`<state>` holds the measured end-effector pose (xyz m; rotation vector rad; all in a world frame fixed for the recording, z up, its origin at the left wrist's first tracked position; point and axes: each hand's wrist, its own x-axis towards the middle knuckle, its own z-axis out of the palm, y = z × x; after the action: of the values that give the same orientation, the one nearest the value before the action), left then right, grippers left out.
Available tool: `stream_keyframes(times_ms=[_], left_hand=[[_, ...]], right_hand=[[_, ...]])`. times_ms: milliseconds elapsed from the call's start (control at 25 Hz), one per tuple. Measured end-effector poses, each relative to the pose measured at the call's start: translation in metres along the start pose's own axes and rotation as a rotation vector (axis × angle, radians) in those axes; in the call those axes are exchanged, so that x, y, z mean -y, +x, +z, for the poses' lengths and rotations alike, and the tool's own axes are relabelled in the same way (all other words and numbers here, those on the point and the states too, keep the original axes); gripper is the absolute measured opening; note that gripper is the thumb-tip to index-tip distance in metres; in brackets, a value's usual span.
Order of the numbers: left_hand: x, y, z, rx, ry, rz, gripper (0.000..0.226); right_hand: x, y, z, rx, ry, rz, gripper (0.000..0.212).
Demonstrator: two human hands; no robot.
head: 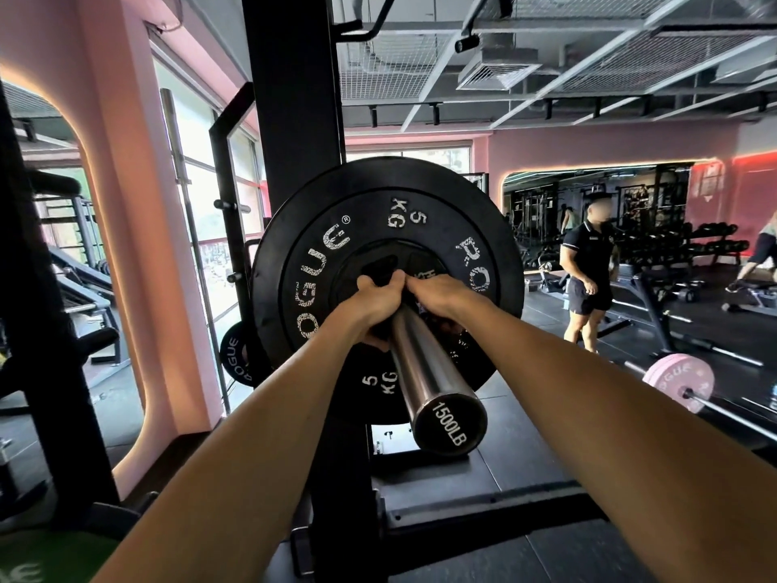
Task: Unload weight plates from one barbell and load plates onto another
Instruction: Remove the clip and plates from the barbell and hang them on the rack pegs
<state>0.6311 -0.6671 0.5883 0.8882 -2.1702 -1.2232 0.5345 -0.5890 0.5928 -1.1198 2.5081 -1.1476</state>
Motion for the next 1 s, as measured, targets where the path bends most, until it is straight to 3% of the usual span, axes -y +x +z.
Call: stream_keyframes(times_ms=[120, 280, 480, 600, 720, 800, 1000], left_hand=[[0.001, -0.002, 0.001, 0.018, -0.077, -0.020, 0.054], [0.007, -0.003, 0.001, 0.034, -0.200, -0.014, 0.045], [0.010, -0.001, 0.006, 0.016, -0.286, 0.007, 0.032], [0.015, 0.001, 0.009, 0.014, -0.335, 0.022, 0.027], [0.026, 0.001, 0.014, -0.033, -0.497, 0.019, 0.015], [0.028, 0.000, 0.014, -0.043, -0.537, 0.002, 0.017], [0.022, -0.012, 0.009, 0.004, -0.527, -0.056, 0.019]], right_hand=[[0.001, 0.006, -0.001, 0.022, 0.000, -0.016, 0.057], [0.003, 0.013, 0.000, -0.060, -0.133, -0.169, 0.049], [0.003, 0.023, 0.004, -0.124, -0.209, -0.196, 0.048], [-0.004, 0.018, 0.005, -0.184, -0.014, -0.197, 0.043], [-0.023, 0.011, 0.013, -0.254, 0.473, -0.054, 0.037], [-0.028, 0.013, 0.010, -0.216, 0.512, -0.035, 0.037], [-0.025, 0.009, -0.005, 0.030, 0.317, -0.027, 0.033]])
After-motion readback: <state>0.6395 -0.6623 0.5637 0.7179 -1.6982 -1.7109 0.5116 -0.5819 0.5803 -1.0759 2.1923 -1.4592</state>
